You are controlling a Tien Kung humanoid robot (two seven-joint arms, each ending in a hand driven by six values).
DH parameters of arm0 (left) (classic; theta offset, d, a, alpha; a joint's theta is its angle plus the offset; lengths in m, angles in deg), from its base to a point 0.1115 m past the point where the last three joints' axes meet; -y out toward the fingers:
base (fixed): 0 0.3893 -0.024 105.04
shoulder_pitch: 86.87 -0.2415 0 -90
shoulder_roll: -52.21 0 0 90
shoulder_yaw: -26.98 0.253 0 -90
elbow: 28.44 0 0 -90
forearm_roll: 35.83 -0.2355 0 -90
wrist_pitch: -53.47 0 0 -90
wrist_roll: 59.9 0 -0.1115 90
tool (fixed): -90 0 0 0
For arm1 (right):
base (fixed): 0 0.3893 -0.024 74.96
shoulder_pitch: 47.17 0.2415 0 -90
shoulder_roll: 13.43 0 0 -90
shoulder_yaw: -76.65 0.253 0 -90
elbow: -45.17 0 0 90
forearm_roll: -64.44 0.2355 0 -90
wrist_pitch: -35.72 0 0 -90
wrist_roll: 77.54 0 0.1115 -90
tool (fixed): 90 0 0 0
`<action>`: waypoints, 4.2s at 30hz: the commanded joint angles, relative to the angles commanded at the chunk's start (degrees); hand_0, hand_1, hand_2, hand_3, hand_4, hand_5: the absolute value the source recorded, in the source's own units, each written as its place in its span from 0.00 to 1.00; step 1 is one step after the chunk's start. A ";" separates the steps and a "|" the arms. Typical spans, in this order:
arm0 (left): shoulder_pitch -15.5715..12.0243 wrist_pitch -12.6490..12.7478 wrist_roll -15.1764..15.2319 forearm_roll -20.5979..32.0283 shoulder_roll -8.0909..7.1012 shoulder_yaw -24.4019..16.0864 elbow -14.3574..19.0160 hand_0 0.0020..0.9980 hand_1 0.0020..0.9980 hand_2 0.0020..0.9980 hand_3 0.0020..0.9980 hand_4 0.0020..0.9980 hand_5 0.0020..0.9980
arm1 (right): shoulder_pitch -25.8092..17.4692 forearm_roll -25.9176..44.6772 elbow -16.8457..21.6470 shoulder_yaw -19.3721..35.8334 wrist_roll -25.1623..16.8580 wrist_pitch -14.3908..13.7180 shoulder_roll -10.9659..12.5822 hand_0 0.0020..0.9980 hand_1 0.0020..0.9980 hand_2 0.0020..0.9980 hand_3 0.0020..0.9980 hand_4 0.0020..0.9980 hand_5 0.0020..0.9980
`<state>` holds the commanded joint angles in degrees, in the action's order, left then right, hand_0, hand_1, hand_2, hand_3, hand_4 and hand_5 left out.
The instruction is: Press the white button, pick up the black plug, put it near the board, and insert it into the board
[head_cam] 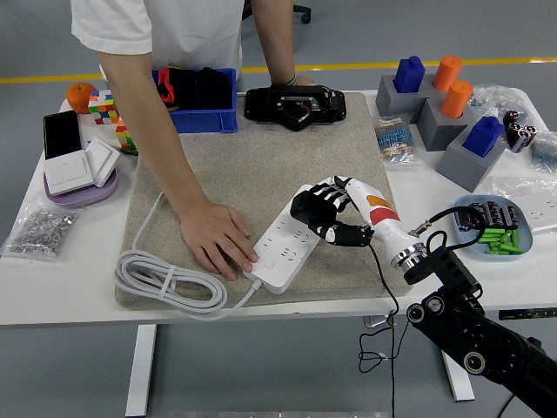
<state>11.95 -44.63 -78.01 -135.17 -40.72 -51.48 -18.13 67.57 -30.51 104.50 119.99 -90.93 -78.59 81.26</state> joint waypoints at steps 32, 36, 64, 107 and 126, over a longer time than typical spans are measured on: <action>-0.08 0.17 0.00 0.21 0.14 -0.27 0.00 0.69 0.64 0.61 0.64 0.55 0.18 | 0.50 -1.72 -6.69 0.67 -0.19 -0.13 -0.91 0.38 0.29 0.31 0.42 0.73 0.00; -0.07 0.15 0.00 -0.02 0.14 -0.36 0.00 0.69 0.64 0.61 0.64 0.55 0.18 | 0.61 -1.86 -6.67 0.67 -0.15 -0.29 -1.04 0.38 0.28 0.31 0.42 0.73 0.00; -0.09 0.17 -0.03 -0.48 0.20 -0.68 0.00 0.69 0.64 0.61 0.64 0.55 0.18 | 0.44 -2.79 -7.07 0.23 1.92 -0.37 -0.84 0.38 0.28 0.31 0.42 0.74 0.00; -0.24 0.23 -0.10 0.09 -0.09 -0.93 0.00 0.69 0.64 0.61 0.64 0.55 0.18 | 1.88 -10.21 6.42 0.70 22.82 10.81 2.08 0.39 0.29 0.32 0.45 0.76 0.00; -0.02 0.02 -0.22 -0.32 -0.30 -0.97 0.00 0.69 0.64 0.61 0.64 0.55 0.18 | 3.21 -10.74 6.00 -0.69 24.44 10.05 1.54 0.39 0.29 0.32 0.45 0.77 0.00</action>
<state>11.92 -44.61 -78.23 -135.50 -41.02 -52.45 -18.13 70.77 -41.25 110.50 119.30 -66.49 -68.55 82.79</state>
